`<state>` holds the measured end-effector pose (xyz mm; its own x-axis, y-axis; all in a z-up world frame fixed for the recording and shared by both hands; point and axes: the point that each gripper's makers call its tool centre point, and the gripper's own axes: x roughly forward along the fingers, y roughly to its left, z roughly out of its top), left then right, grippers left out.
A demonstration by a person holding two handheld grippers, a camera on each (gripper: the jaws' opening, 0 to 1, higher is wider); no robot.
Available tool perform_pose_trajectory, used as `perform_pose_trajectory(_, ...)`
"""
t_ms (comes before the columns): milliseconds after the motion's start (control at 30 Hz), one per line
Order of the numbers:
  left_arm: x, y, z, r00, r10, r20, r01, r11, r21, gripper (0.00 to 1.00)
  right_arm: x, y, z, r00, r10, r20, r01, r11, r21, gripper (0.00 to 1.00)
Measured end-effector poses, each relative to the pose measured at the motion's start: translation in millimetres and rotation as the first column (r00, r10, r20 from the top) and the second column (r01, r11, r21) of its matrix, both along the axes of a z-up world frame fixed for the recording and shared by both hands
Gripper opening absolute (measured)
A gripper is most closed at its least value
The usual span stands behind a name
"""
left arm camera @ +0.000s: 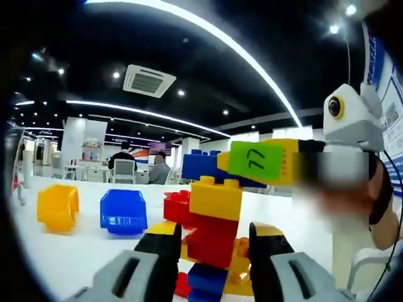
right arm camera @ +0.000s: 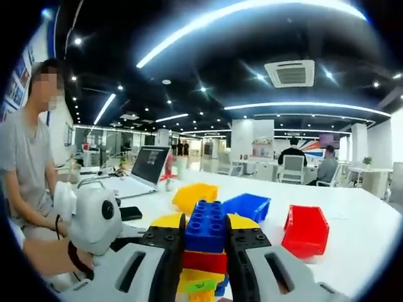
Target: Take apart the toy blocks one by one and place each separated block into its matching bin, sorting the blocks by their type until all the connected pieces are disassembled and separated into the correct bins
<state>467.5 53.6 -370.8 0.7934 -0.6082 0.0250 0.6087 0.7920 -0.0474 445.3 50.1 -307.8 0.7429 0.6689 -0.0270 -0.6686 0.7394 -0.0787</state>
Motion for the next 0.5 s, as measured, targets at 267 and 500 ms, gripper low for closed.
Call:
perform_pose_trajectory(267,5.7,10.3,4.4,0.997,0.056,0.048,-0.059,0.997,0.057,0.41,-2.9,0.6,-3.4,1.0,0.014,-0.018,-0.014,1.0,0.005,0.26)
perform_pose_trajectory(500,4.1,7.7,4.1,0.994,0.066,0.085,-0.076,0.991,0.113,0.56,-3.0,4.0,-3.0,0.999,0.029,-0.042,-0.028,1.0,0.012,0.26)
